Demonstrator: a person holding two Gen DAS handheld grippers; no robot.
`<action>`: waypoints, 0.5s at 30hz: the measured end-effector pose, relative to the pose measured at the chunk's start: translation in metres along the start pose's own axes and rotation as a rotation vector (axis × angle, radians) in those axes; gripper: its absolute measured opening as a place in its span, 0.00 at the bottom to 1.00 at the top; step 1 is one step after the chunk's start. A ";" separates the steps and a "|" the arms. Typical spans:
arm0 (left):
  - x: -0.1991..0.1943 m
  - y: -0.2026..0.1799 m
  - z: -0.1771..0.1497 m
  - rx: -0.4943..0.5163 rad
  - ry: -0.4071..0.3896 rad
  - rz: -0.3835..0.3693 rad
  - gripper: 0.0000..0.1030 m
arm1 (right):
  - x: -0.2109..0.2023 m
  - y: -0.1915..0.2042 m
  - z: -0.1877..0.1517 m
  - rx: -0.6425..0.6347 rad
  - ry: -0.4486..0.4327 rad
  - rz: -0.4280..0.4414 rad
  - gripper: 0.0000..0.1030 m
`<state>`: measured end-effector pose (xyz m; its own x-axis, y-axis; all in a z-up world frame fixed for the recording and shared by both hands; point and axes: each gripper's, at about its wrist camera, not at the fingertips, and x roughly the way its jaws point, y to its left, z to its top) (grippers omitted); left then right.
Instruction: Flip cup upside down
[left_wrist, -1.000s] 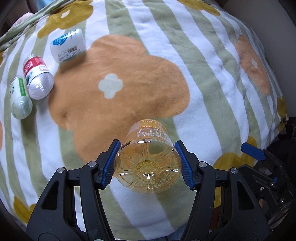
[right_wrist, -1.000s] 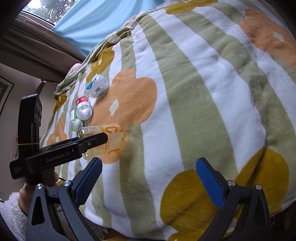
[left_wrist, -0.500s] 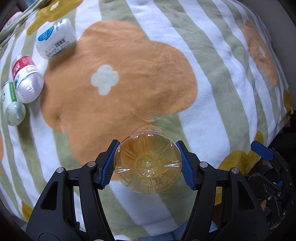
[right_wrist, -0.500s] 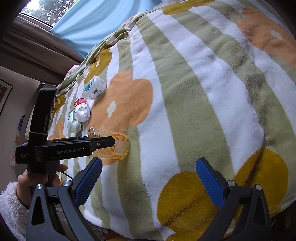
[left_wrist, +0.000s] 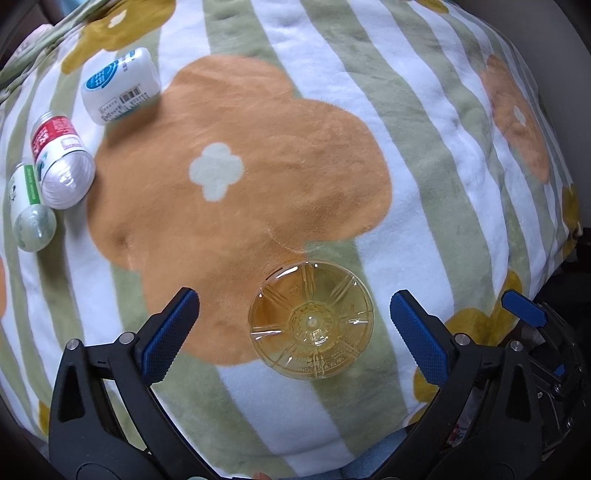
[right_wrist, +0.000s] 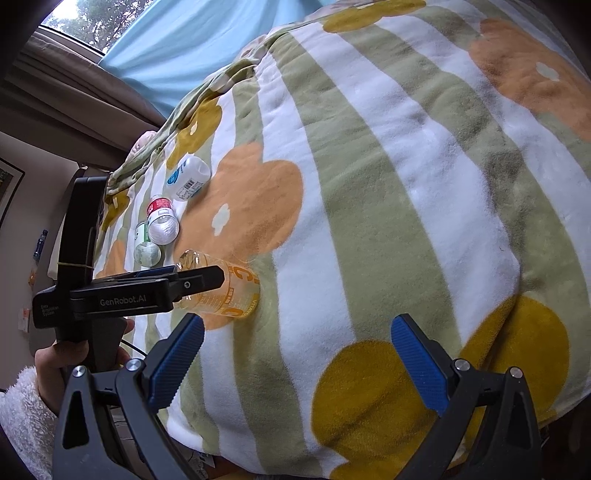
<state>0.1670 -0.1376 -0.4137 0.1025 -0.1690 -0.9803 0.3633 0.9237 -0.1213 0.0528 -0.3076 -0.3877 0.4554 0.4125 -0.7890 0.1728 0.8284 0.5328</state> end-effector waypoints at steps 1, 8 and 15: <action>-0.004 0.001 -0.001 -0.006 -0.005 -0.005 1.00 | -0.001 0.001 0.000 -0.006 -0.001 -0.006 0.98; -0.070 0.007 -0.007 -0.043 -0.110 -0.022 1.00 | -0.034 0.039 0.024 -0.091 -0.047 -0.075 0.98; -0.205 0.025 -0.020 -0.112 -0.347 0.011 1.00 | -0.108 0.119 0.067 -0.261 -0.184 -0.154 0.98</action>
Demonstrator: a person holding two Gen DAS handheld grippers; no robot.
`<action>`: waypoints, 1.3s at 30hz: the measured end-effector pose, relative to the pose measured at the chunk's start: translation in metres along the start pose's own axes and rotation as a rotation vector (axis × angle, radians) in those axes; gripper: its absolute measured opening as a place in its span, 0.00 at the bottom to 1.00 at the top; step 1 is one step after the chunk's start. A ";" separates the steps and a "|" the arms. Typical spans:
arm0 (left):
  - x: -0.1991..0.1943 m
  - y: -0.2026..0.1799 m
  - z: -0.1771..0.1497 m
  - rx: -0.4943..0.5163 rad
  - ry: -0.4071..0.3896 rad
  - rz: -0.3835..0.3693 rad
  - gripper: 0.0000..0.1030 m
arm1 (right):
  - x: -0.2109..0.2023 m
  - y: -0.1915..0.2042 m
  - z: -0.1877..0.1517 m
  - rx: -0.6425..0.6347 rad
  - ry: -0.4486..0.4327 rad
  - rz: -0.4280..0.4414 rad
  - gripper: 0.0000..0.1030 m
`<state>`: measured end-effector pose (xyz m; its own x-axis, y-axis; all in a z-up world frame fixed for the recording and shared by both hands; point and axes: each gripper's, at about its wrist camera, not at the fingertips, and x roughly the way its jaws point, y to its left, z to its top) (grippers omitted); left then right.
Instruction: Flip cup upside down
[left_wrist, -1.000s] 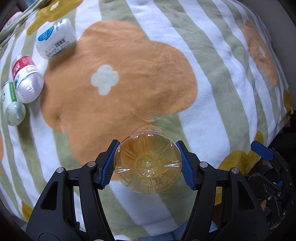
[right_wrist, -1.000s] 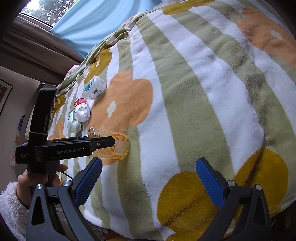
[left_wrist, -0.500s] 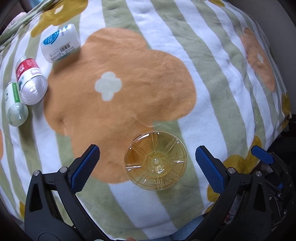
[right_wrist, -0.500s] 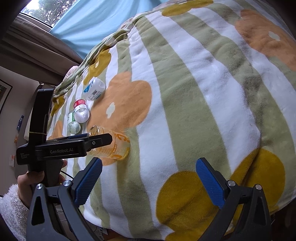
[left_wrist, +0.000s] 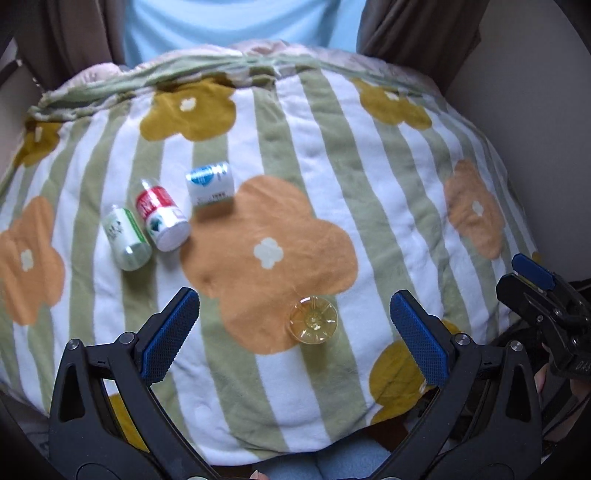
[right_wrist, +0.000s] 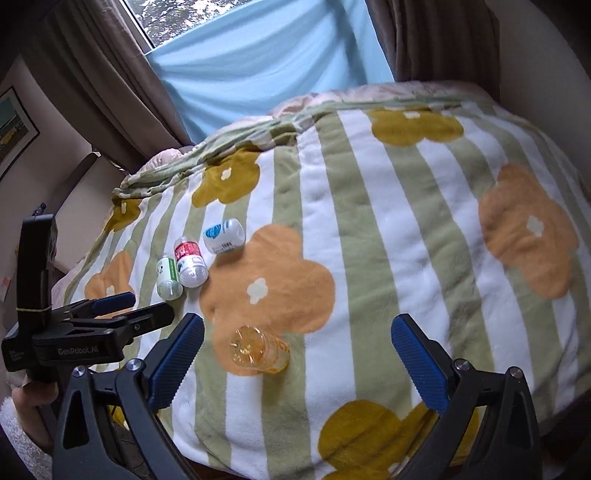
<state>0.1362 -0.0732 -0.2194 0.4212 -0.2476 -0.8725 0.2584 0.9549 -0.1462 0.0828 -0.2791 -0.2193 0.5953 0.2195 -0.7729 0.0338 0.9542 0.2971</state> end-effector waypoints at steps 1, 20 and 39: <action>-0.023 0.003 0.006 -0.006 -0.046 0.016 1.00 | -0.013 0.010 0.012 -0.030 -0.031 -0.012 0.98; -0.255 0.024 -0.010 -0.033 -0.617 0.259 1.00 | -0.173 0.113 0.065 -0.218 -0.485 -0.272 0.98; -0.253 0.019 -0.004 -0.034 -0.673 0.223 1.00 | -0.186 0.122 0.065 -0.219 -0.570 -0.293 0.98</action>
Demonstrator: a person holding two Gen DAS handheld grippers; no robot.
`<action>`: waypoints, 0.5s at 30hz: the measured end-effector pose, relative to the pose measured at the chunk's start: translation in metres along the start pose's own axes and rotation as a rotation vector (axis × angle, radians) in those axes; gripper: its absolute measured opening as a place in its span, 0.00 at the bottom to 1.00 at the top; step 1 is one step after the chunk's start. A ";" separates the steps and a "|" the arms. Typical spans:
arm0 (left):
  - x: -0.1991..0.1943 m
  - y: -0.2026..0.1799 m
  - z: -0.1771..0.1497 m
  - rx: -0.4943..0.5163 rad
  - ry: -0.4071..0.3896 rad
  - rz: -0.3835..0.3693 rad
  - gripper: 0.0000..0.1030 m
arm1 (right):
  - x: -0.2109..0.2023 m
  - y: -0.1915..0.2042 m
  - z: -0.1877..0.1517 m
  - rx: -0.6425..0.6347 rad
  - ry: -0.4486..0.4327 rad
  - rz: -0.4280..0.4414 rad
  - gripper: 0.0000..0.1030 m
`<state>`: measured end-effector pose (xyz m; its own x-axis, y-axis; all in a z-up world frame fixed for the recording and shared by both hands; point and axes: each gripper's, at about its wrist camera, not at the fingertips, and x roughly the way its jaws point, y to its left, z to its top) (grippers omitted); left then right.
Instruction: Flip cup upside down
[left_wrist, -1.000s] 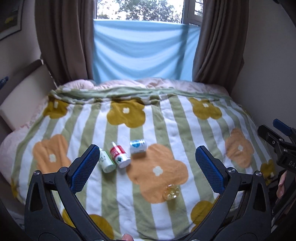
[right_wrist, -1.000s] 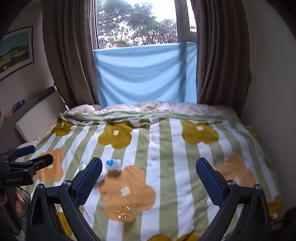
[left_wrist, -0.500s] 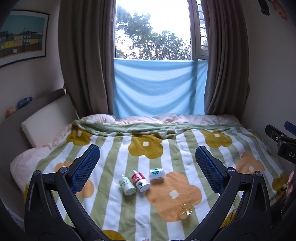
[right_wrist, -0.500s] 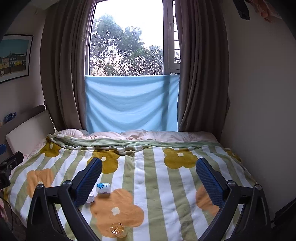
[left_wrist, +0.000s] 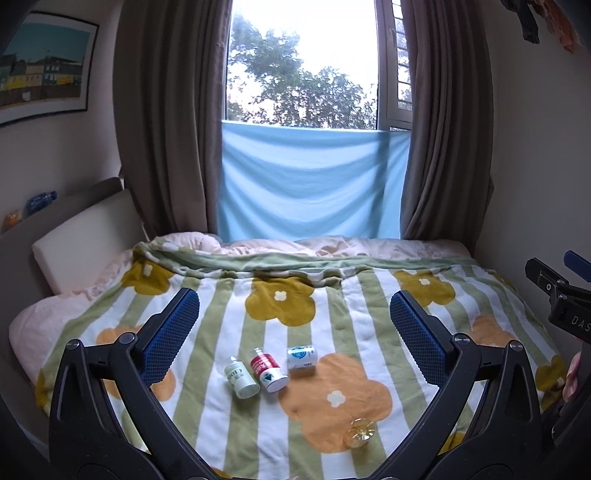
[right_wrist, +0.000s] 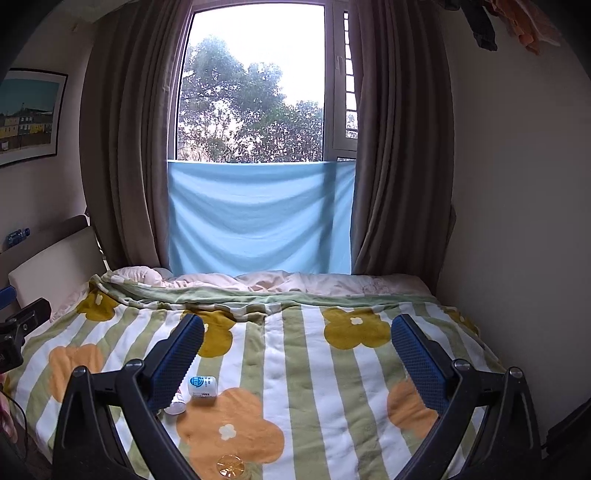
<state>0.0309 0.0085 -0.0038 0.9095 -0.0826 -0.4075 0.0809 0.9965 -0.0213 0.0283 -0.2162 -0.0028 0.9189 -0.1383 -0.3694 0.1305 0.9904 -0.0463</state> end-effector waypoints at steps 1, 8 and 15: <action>0.001 0.000 0.000 -0.002 0.002 -0.003 1.00 | 0.000 0.000 0.000 0.000 0.000 0.000 0.98; 0.002 0.000 0.000 0.002 0.007 -0.002 1.00 | 0.000 0.001 -0.001 0.000 0.001 0.001 0.98; 0.000 0.001 -0.001 0.007 0.004 -0.002 1.00 | 0.001 0.003 -0.004 0.002 0.000 0.006 0.98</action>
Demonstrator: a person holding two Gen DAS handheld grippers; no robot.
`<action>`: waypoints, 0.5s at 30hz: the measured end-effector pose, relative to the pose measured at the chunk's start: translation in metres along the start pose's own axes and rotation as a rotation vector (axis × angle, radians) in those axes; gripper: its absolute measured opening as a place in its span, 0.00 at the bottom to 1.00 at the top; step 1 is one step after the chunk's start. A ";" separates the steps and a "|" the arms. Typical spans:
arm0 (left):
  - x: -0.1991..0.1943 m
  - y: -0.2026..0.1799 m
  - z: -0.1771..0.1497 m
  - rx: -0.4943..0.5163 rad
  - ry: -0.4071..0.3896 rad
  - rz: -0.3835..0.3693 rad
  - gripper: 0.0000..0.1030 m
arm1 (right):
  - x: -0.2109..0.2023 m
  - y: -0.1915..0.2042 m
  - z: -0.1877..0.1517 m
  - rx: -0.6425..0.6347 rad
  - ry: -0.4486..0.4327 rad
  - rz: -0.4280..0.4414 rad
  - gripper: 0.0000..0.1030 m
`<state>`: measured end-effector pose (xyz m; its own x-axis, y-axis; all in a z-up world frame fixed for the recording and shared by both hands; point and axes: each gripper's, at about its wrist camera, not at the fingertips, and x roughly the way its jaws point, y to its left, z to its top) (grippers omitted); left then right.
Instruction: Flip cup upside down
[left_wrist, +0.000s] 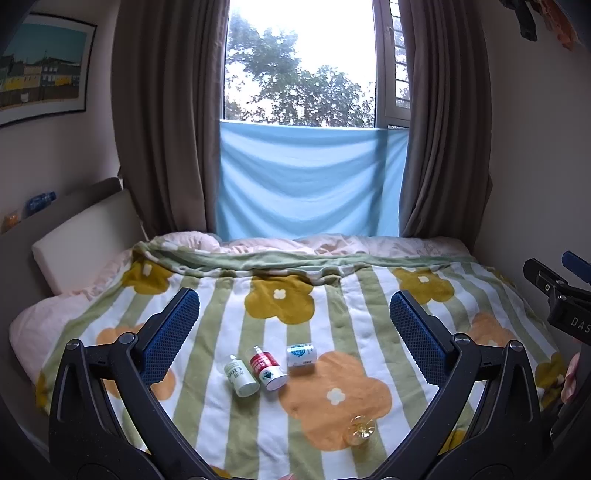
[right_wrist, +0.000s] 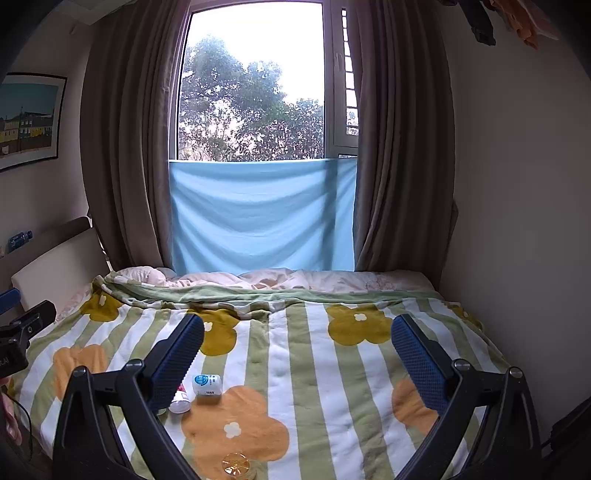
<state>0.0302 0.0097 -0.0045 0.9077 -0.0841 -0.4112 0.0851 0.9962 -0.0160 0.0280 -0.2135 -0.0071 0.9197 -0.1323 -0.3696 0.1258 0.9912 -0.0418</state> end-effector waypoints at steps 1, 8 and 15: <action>-0.001 0.000 0.000 0.002 -0.001 0.001 1.00 | 0.000 0.000 0.000 -0.001 0.000 -0.001 0.98; -0.004 0.000 0.001 0.009 -0.006 -0.001 1.00 | -0.001 0.003 -0.004 0.013 -0.002 0.001 0.98; -0.006 0.000 0.002 0.011 -0.010 -0.008 1.00 | -0.015 0.011 -0.009 0.028 -0.014 -0.003 0.98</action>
<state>0.0256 0.0105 -0.0001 0.9111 -0.0927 -0.4016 0.0974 0.9952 -0.0089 0.0125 -0.2003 -0.0109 0.9243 -0.1357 -0.3567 0.1388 0.9902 -0.0171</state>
